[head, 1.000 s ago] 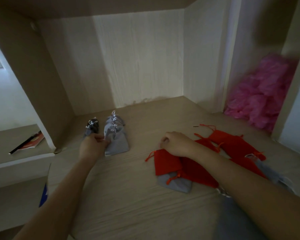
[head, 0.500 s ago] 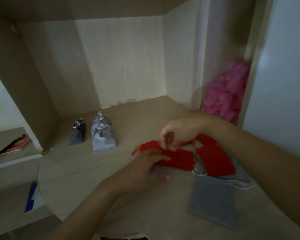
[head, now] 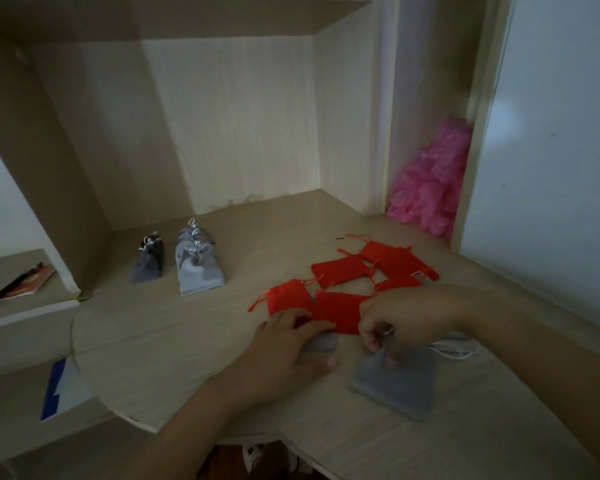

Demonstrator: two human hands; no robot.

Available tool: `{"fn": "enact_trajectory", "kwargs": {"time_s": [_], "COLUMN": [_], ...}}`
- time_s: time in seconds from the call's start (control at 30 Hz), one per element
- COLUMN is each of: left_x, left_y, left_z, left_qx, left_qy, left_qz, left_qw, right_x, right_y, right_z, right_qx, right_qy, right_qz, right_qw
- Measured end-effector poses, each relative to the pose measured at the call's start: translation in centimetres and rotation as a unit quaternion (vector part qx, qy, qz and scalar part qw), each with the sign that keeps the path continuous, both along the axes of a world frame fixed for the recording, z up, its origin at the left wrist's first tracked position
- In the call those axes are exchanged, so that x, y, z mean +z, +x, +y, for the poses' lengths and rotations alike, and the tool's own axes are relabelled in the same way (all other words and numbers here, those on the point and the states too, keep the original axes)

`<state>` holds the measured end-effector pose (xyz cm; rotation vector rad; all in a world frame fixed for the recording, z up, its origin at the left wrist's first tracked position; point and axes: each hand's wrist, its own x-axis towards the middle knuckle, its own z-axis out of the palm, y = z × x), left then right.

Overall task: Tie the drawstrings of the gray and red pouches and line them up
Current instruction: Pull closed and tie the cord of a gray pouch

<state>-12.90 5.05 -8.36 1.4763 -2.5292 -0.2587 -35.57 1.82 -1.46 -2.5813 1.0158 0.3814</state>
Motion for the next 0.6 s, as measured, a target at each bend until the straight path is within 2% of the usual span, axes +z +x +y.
{"fn": "enact_trajectory", "kwargs": {"time_s": [0.1, 0.17, 0.27, 0.33, 0.47, 0.53, 0.6], "left_x": [1.3, 2.6, 5.2, 7.0, 9.1, 9.2, 9.0], "left_y": [0.3, 0.3, -0.2, -0.6, -1.6, -1.7, -1.4], "left_z": [0.4, 0.3, -0.4, -1.2, -2.8, -4.0, -5.1], "left_qx": [-0.028, -0.029, 0.036, 0.056, -0.005, -0.003, 0.032], "left_qy": [0.041, 0.103, 0.168, 0.158, 0.087, 0.054, 0.039], "left_qz": [0.071, 0.138, 0.309, 0.388, 0.341, 0.339, 0.390], "left_qw": [0.996, 0.985, 0.935, 0.906, 0.936, 0.939, 0.919], "right_x": [1.3, 2.5, 4.2, 5.2, 6.3, 6.4, 6.5], "right_y": [-0.2, -0.6, -0.9, -0.5, 2.2, 3.3, 4.0], "right_z": [0.0, -0.4, -1.3, -2.0, -3.8, -4.9, -6.1], "right_qx": [-0.005, -0.030, -0.072, -0.083, -0.084, -0.112, -0.162], "right_qy": [0.042, 0.077, 0.108, 0.108, -0.009, -0.057, -0.048], "right_qz": [-0.084, -0.164, -0.257, -0.253, -0.227, -0.274, -0.347], "right_qw": [0.996, 0.983, 0.958, 0.958, 0.970, 0.953, 0.922]}}
